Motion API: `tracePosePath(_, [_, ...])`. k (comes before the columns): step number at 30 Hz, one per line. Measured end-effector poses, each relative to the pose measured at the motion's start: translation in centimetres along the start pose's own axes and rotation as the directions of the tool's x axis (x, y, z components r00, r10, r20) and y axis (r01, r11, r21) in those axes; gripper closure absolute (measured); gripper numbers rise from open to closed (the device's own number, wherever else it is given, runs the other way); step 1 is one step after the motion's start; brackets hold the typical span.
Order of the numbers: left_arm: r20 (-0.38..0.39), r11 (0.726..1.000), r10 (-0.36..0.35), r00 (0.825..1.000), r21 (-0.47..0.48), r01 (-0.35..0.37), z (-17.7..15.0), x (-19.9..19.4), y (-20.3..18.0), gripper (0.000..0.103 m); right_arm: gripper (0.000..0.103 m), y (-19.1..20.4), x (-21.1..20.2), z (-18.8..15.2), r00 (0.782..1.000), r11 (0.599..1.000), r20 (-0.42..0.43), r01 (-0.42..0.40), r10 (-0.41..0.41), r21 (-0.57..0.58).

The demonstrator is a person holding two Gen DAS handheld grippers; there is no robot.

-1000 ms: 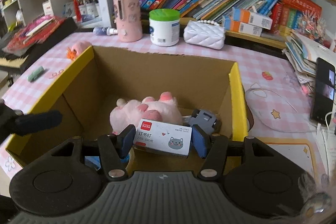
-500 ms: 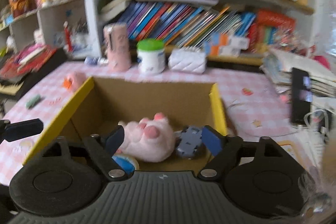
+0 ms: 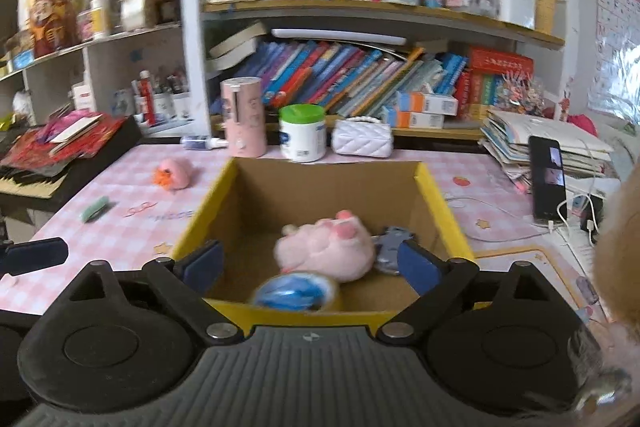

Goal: Organize objects
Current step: 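Withdraw both grippers from the box toward the mint-green item and pink plush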

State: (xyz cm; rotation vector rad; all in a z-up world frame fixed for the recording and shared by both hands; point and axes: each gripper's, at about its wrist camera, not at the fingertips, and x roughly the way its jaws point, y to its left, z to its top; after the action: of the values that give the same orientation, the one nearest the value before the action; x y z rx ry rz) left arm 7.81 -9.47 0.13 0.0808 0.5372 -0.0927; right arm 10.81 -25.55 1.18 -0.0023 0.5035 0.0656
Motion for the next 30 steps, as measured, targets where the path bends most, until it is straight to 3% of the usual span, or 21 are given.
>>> tracePosePath(16, [-0.054,0.996,0.062,0.997,-0.062,-0.065,-4.1,-5.1,11.1,0.009,0.003,12.6,-3.9,-2.6,0.995,0.996,-0.04,-0.091,0.091,-0.009])
tracePosePath(30, [-0.081,0.993,0.058,0.995,-0.099,-0.066,-5.6,-5.7,16.2,0.009,0.003,19.8,-5.2,-3.7,0.992,0.993,-0.06,-0.112,0.109,-0.042])
